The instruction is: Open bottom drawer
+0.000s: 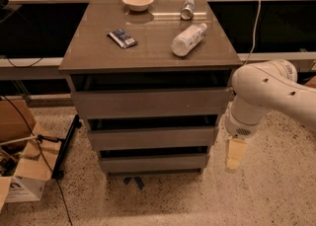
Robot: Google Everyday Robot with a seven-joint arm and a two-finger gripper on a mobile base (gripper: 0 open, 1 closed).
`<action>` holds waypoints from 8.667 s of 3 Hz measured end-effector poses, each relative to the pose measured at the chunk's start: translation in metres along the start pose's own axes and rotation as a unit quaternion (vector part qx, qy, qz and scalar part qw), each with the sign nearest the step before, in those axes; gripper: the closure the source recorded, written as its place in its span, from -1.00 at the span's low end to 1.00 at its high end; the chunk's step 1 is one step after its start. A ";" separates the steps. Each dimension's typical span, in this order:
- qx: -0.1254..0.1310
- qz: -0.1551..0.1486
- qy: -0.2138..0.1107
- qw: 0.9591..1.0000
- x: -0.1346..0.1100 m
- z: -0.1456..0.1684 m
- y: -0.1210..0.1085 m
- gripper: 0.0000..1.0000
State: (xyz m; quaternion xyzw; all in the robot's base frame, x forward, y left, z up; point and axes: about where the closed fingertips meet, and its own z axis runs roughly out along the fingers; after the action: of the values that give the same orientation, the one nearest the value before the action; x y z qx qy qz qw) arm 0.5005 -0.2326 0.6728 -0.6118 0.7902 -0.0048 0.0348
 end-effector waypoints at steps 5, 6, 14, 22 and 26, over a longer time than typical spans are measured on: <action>0.016 0.057 -0.077 0.995 -0.042 0.071 -0.037 -1.00; 0.006 0.072 -0.127 0.989 -0.050 0.103 -0.042 -1.00; -0.034 0.123 -0.192 0.973 -0.079 0.333 -0.069 -1.00; -0.102 0.169 -0.247 0.949 -0.097 0.457 -0.109 -0.08; -0.117 0.138 -0.227 0.957 -0.112 0.467 -0.091 0.94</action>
Offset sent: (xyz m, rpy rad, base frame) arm 0.0461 0.0455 -0.0426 0.1050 -0.0735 -0.0844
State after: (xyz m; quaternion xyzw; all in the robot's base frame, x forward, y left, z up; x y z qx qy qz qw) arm 0.6450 -0.1307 0.2166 -0.4818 0.8331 0.2321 0.1416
